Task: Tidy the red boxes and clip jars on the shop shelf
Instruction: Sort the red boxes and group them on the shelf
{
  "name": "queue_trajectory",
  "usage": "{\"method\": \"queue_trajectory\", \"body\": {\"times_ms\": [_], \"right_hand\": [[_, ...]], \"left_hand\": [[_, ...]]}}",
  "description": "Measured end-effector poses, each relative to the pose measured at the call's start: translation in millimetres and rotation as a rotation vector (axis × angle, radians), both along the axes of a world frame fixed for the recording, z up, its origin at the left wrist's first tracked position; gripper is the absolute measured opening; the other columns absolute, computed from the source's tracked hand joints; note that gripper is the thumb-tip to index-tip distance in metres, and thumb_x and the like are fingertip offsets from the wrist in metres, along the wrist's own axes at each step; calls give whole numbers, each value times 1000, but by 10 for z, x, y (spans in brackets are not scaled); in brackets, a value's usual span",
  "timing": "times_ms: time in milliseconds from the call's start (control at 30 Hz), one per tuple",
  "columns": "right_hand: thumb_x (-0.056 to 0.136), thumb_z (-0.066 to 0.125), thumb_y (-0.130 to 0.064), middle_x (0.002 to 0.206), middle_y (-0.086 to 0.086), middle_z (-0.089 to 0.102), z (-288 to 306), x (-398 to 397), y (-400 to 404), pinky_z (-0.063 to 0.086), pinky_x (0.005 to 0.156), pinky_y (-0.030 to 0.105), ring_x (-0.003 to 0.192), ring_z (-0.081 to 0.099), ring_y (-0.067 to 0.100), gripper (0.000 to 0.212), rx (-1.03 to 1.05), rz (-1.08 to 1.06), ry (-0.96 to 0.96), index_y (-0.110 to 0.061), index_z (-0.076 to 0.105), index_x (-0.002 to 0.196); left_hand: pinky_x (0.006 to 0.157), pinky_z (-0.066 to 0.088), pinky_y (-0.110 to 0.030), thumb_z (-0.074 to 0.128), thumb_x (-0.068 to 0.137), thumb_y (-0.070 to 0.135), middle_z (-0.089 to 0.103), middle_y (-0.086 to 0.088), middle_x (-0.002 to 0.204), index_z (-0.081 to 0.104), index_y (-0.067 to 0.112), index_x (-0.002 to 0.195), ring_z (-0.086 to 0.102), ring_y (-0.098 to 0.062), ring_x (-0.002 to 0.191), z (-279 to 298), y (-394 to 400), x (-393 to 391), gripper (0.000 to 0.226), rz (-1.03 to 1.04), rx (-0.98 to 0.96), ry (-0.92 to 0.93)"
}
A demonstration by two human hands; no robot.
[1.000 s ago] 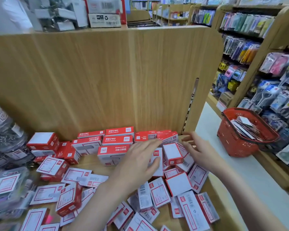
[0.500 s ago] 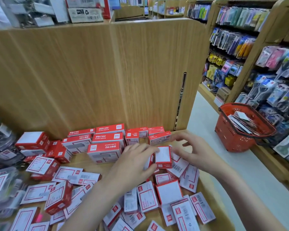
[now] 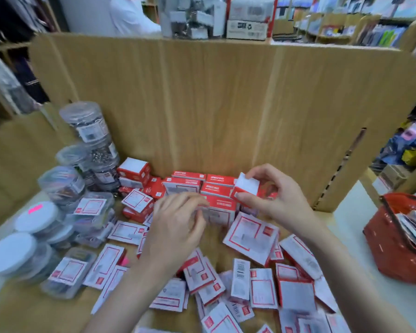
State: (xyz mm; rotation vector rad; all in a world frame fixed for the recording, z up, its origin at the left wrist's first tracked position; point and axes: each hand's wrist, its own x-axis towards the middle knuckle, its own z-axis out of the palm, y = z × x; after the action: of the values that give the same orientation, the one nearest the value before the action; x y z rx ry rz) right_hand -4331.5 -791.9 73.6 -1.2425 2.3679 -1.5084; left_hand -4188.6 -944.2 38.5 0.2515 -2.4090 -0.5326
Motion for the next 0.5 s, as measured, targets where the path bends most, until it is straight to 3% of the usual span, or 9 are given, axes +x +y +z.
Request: {"method": "queue_trajectory", "body": {"times_ms": [100, 200, 300, 400, 500], "right_hand": [[65, 78, -36, 87, -17, 58, -3, 194, -598, 42, 73, 23, 85, 53, 18, 33, 16, 133, 50, -33, 52, 85], [65, 81, -34, 86, -13, 58, -38, 446, -1187, 35, 71, 21, 86, 49, 17, 36, 68, 225, 122, -24, 57, 89], [70, 77, -30, 82, -20, 50, -123, 624, -1642, 26, 69, 23, 86, 43, 16, 33, 62, 172, 155, -15, 58, 93], [72, 74, -38, 97, 1, 57, -296, 670, -1855, 28, 78, 25, 97, 47, 23, 33, 185, 150, 241, -16, 60, 93], [74, 72, -39, 108, 5, 55, -339, 668, -1818, 32, 92, 27, 105, 48, 23, 31, 259, 185, 233, -20, 67, 98]], "left_hand": [[80, 35, -30, 41, 81, 24, 64, 9, 91, 64, 20, 86, 56, -12, 88, -49, -262, 339, 25, 117, 27, -25], [77, 40, -34, 41, 82, 25, 62, 8, 93, 63, 20, 90, 59, -16, 88, -123, -480, 641, 24, 160, 44, -78], [78, 42, -34, 41, 83, 24, 63, 8, 92, 63, 21, 89, 59, -16, 87, -180, -606, 868, 22, 192, -26, -105], [80, 35, -27, 42, 81, 21, 62, 8, 92, 62, 21, 89, 57, -14, 90, -231, -688, 1007, 22, 192, -73, -129], [80, 32, -24, 42, 81, 22, 61, 8, 95, 61, 22, 91, 54, -12, 92, -289, -775, 1073, 21, 147, -75, -156]]}}
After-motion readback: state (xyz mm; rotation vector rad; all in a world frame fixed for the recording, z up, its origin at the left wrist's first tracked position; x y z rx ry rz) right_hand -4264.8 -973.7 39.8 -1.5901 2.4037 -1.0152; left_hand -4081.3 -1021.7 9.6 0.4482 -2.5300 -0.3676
